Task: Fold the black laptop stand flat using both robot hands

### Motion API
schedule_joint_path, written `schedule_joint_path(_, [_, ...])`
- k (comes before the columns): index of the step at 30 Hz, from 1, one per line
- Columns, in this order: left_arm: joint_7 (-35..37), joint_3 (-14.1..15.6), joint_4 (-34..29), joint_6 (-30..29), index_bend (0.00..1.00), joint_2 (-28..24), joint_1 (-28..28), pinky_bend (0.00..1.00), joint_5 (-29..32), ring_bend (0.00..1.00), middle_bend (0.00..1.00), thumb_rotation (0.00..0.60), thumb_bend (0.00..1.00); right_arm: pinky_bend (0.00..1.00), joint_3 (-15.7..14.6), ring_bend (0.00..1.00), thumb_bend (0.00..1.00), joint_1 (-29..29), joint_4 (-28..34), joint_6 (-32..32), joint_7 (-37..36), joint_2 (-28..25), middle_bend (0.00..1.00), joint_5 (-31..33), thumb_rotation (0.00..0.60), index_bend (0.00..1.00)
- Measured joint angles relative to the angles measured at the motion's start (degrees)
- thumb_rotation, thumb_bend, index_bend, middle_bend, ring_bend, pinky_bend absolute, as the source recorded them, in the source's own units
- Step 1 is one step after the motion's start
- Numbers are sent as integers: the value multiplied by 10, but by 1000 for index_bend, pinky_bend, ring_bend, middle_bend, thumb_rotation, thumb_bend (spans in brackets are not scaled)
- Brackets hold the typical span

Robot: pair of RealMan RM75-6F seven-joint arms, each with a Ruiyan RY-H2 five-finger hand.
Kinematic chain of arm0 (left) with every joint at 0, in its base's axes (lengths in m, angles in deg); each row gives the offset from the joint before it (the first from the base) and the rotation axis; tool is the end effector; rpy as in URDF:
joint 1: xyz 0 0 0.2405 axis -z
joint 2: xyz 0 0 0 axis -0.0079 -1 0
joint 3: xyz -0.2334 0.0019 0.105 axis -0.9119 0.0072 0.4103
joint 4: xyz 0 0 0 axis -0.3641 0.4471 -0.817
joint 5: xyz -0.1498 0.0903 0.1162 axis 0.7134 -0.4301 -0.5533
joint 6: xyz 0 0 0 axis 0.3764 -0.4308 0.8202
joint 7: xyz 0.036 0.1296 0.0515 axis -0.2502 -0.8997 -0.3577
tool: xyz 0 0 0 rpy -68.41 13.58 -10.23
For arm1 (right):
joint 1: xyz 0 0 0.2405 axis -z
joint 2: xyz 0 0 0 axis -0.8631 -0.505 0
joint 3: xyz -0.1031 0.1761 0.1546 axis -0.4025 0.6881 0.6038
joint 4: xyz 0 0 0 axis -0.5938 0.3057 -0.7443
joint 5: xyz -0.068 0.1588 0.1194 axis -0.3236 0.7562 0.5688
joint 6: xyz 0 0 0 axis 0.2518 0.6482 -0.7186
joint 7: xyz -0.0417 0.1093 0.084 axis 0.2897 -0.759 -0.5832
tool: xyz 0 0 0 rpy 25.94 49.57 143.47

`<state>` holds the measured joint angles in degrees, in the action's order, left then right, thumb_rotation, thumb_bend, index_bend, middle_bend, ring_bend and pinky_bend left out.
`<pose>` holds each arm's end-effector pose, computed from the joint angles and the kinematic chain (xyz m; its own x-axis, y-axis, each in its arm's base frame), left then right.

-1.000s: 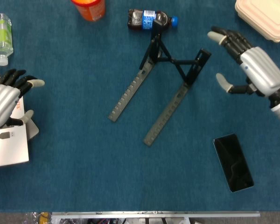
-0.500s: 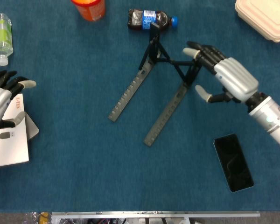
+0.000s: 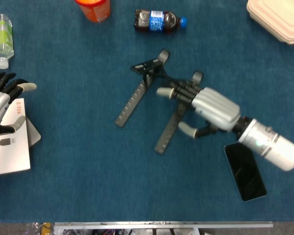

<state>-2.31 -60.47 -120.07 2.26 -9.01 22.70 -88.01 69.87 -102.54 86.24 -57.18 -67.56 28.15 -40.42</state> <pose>-0.2881 0.2471 0.1426 0.4327 0.3342 0.8373 0.8964 -0.2585 -0.3601 -0.1191 -0.2771 -0.0094 0.1433 -0.6022 0.7853 -0.8126 -0.5246 -0.2540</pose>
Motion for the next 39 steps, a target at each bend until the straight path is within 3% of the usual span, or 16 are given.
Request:
schedule_joint_path(22, [-4, -6, -10, -6, 186, -14, -2, 26, -3, 63, 173, 600, 358, 0, -23, 0, 421, 11, 67, -73, -9, -62, 0, -58, 600, 0])
schedule_joint_path(33, [-21, -11, -24, -1, 186, -20, 0, 26, 7, 63, 173, 600, 358, 0, -76, 0, 421, 7, 69, -85, -43, -90, 0, -128, 600, 0])
schedule_joint_path(39, [-26, -12, -28, 1, 186, -19, 2, 26, 4, 62, 172, 600, 358, 0, -89, 0, 421, 8, 43, -56, -28, -82, 0, -115, 600, 0])
